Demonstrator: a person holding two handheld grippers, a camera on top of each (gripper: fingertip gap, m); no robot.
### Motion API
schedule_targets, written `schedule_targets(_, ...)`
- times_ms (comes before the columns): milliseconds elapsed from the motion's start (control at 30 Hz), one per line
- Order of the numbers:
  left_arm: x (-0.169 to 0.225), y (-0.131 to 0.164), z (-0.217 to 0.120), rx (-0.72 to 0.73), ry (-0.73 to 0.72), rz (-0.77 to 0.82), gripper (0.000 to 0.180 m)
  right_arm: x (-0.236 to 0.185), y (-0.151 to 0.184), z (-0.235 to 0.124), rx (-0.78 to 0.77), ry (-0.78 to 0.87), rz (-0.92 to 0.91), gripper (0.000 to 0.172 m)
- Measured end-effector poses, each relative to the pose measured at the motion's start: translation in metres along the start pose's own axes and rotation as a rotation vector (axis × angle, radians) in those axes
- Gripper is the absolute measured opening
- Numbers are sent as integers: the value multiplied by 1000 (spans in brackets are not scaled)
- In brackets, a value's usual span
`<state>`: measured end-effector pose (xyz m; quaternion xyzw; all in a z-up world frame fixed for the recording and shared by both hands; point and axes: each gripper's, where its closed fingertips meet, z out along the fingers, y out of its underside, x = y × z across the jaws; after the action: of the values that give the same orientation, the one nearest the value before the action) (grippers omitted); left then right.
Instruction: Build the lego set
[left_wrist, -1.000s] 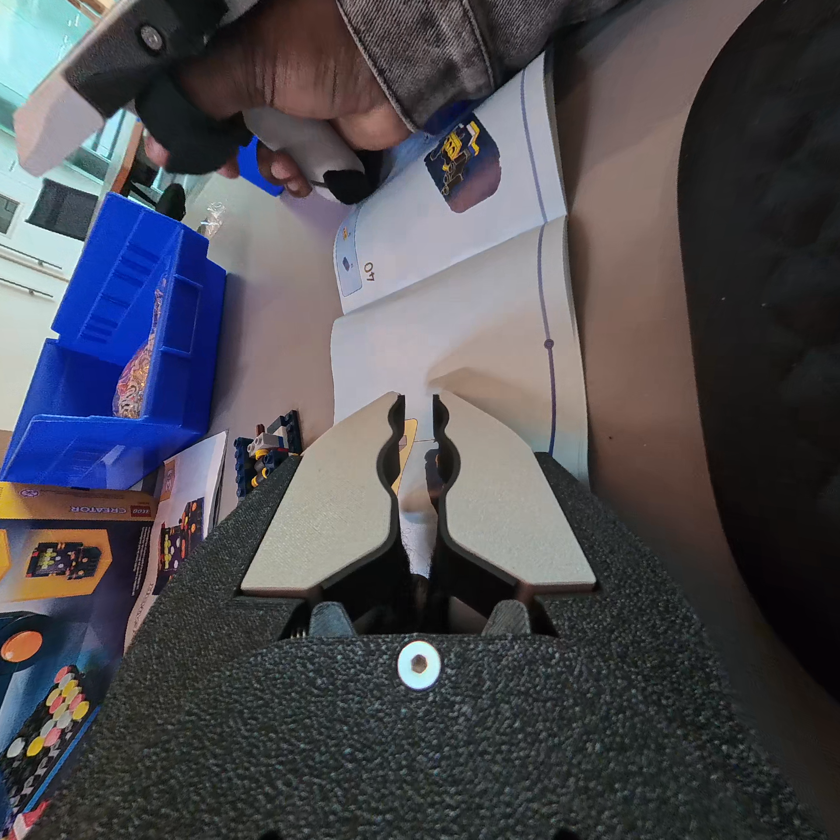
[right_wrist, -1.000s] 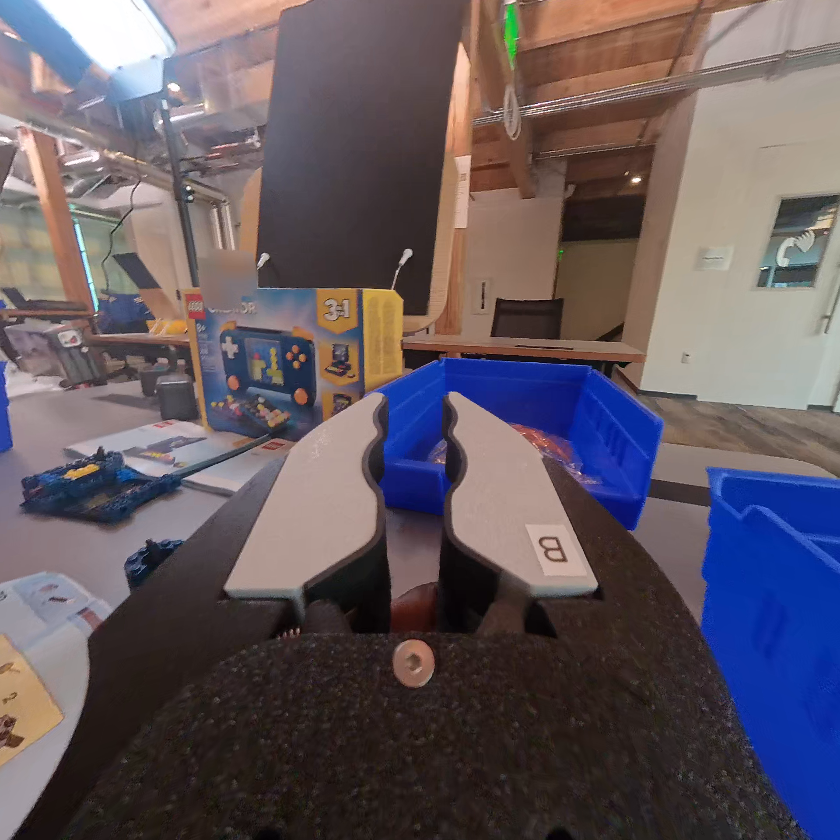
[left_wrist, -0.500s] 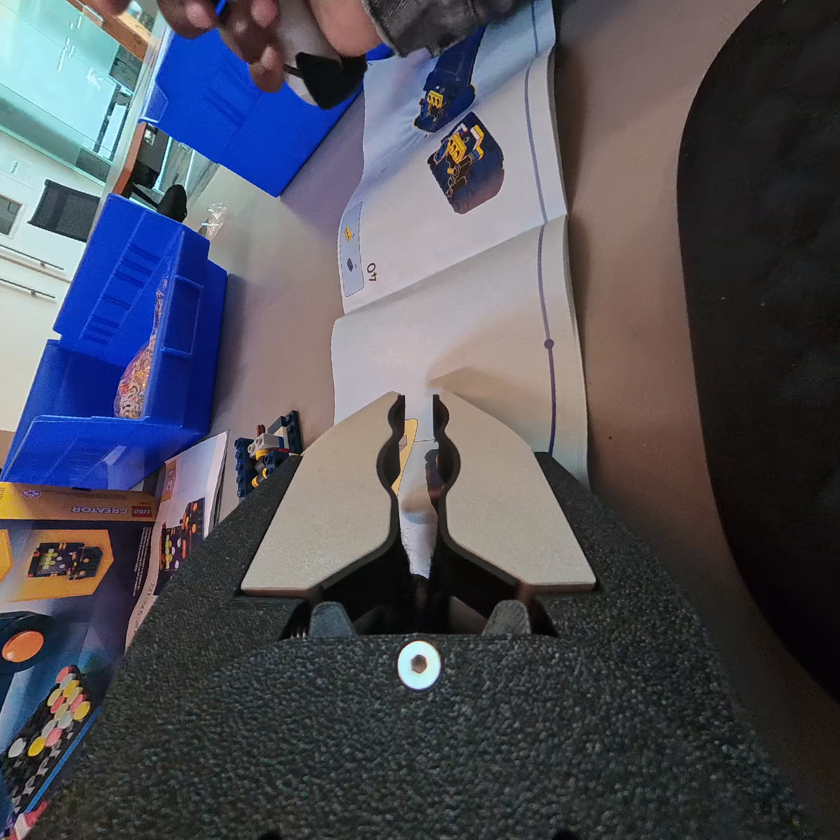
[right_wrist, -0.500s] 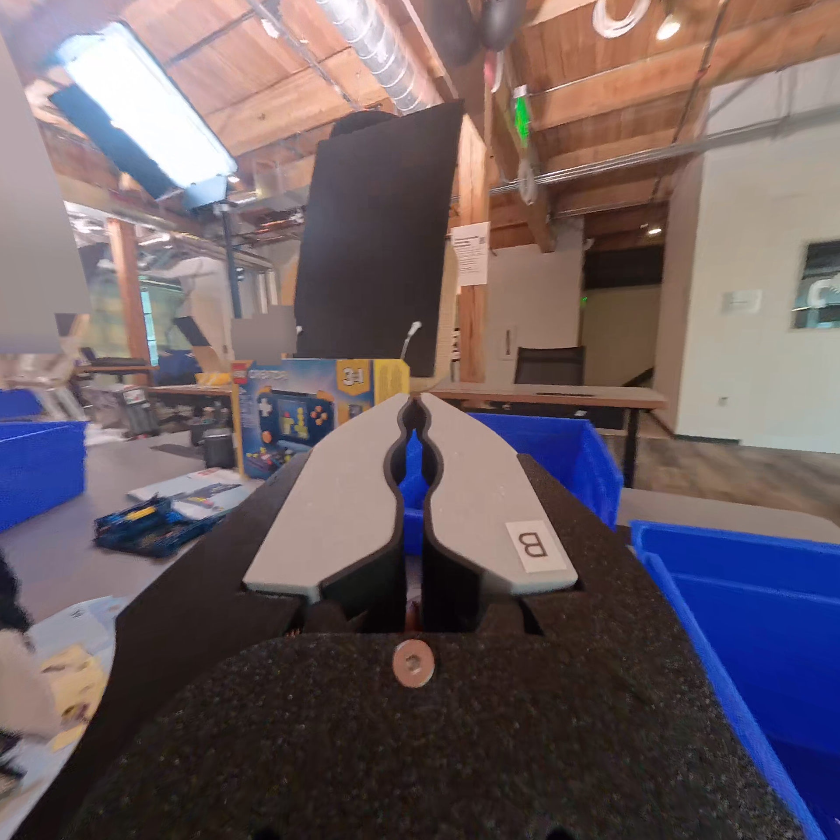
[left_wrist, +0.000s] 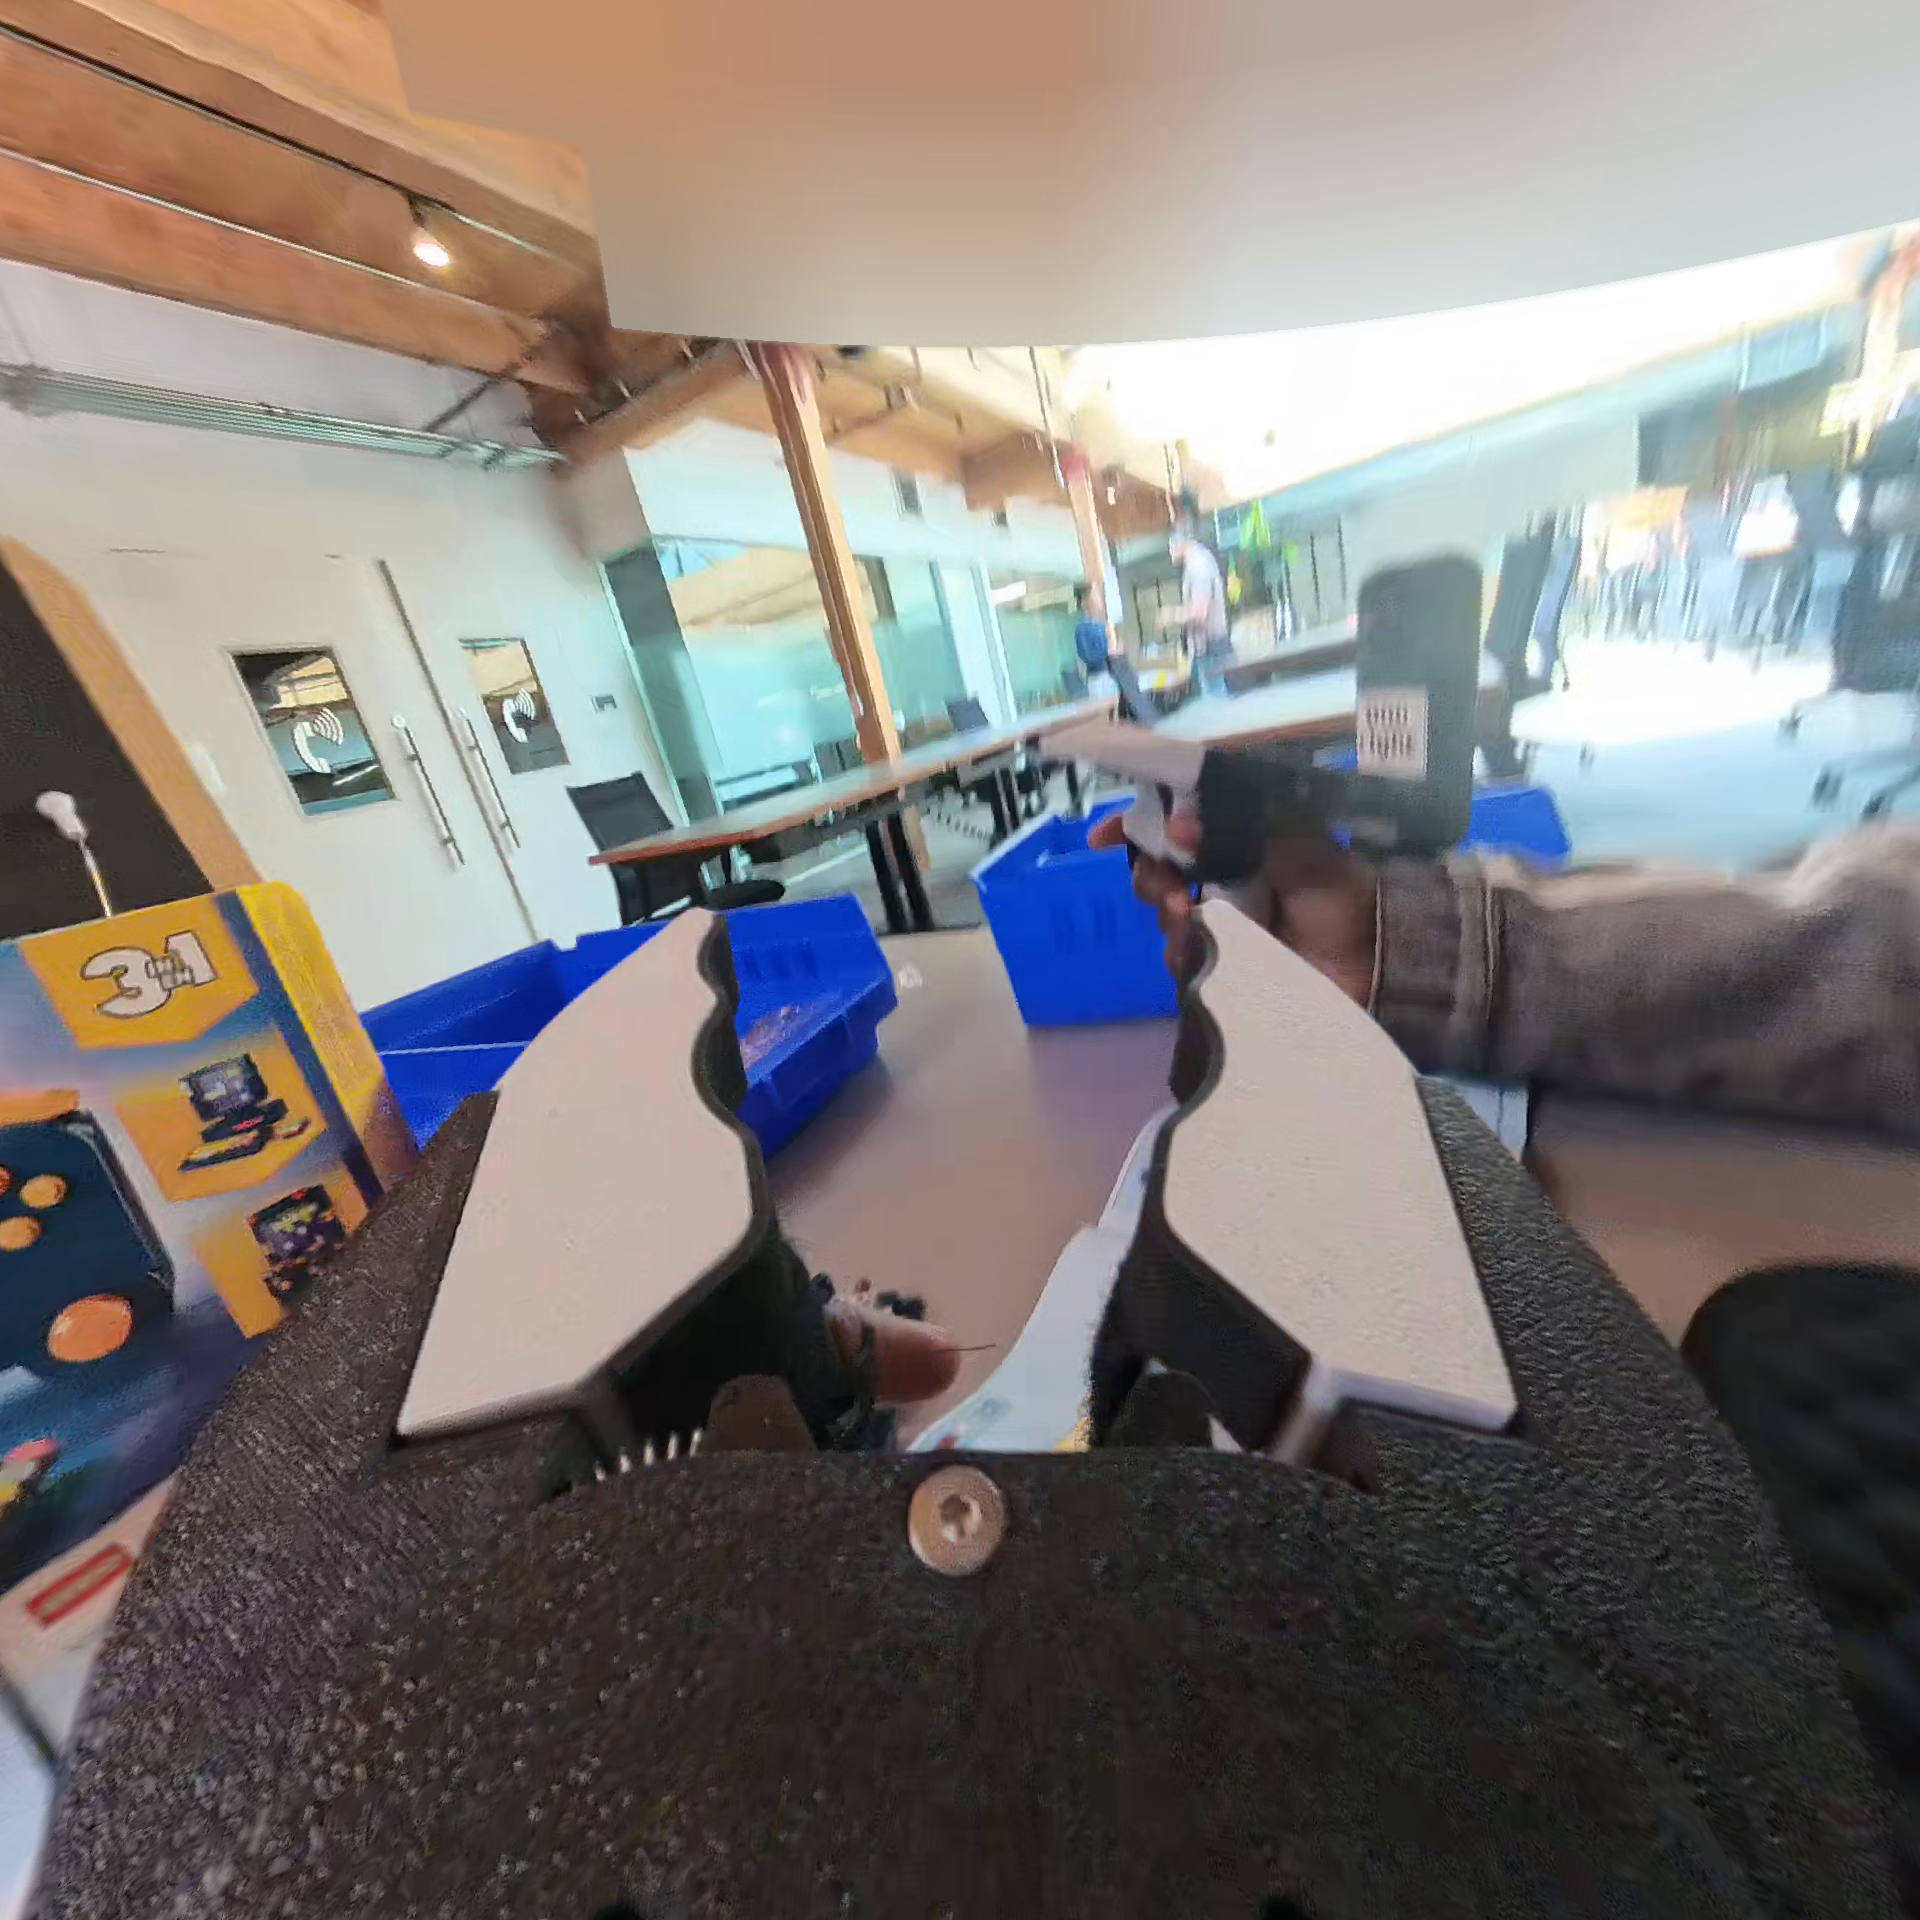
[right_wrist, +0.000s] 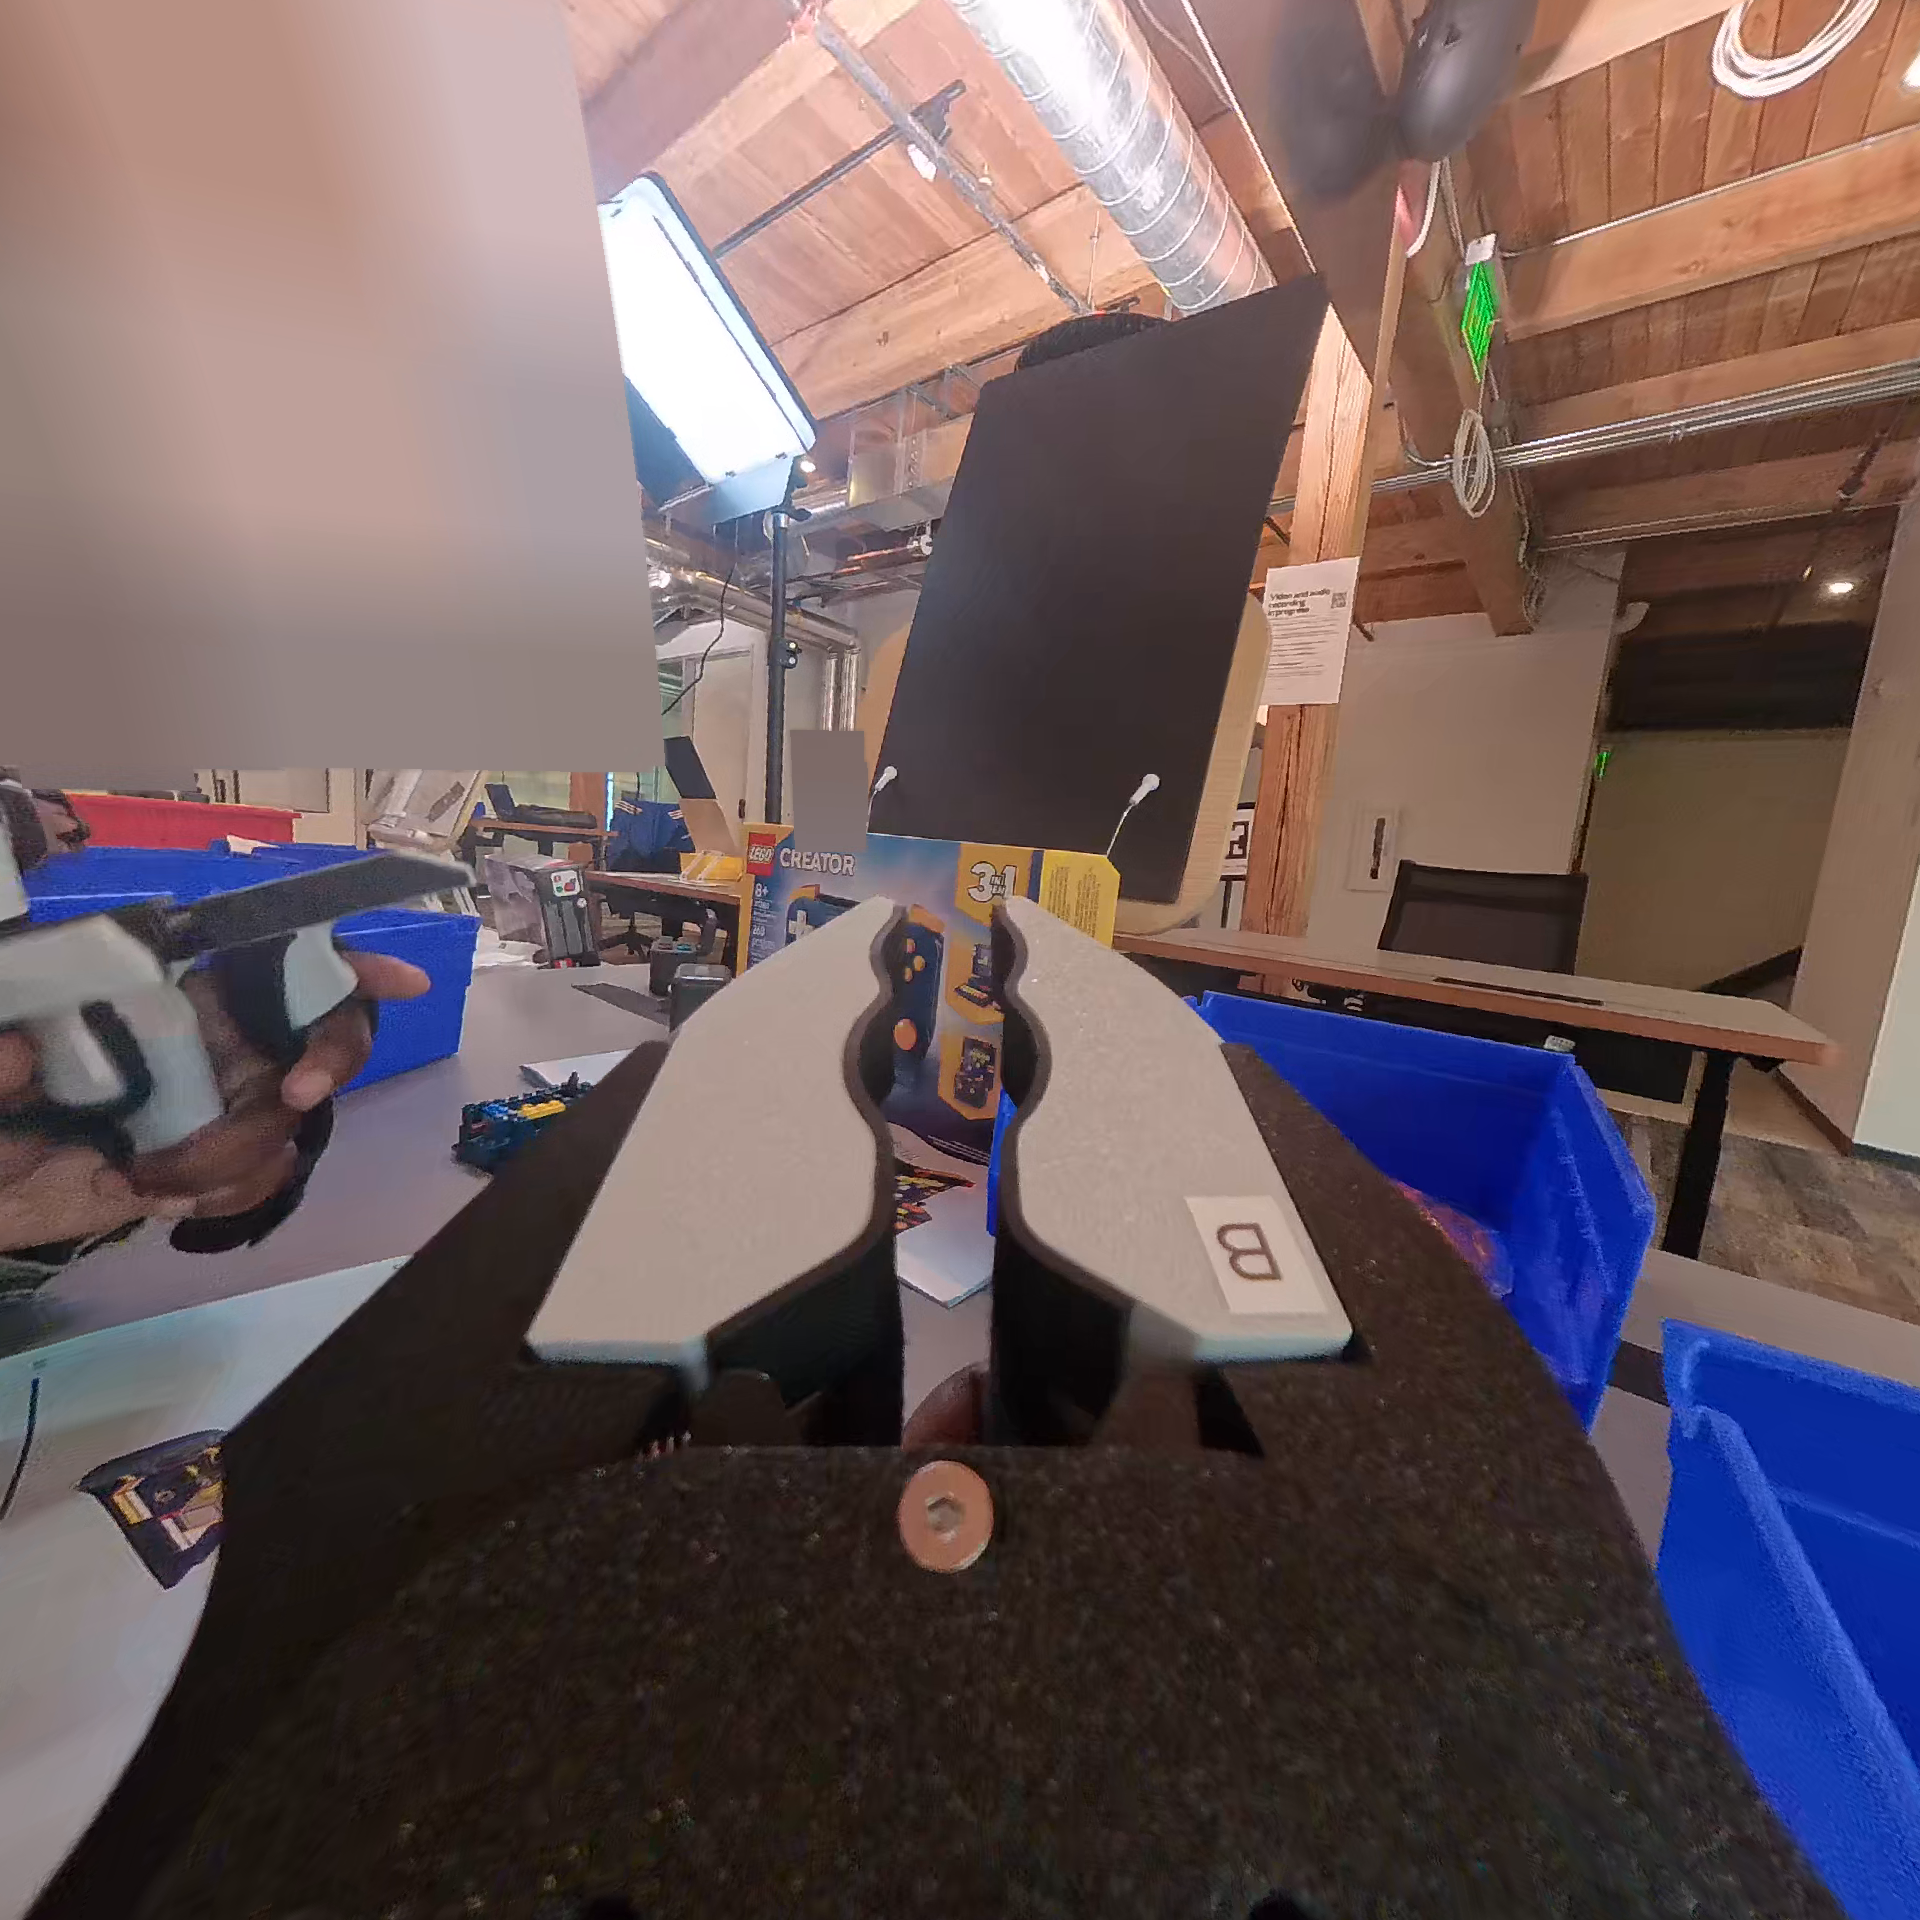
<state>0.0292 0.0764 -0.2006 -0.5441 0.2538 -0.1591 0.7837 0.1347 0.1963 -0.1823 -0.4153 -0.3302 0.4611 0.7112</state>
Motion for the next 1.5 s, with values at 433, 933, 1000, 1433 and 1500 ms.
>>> schedule_targets(433, 46, 56, 1, -317, 205, 320, 22, -29, 64, 16, -269, -94, -87, 46)
schedule_targets(933, 94, -34, -50, -378, 498, 97, 38, -55, 85, 14, -346, -183, -291, 41)
schedule_targets(1000, 100, -53, -89, -406, 594, 26, 47, -56, 85, 14, -351, -186, -296, 40)
schedule_targets(1433, -94, -272, -373, 419, -677, -101, 43, -63, 95, 14, -400, -215, -362, 38)
schedule_targets(1500, -106, -276, -390, 482, -744, -94, 41, -63, 96, 14, -401, -215, -368, 38)
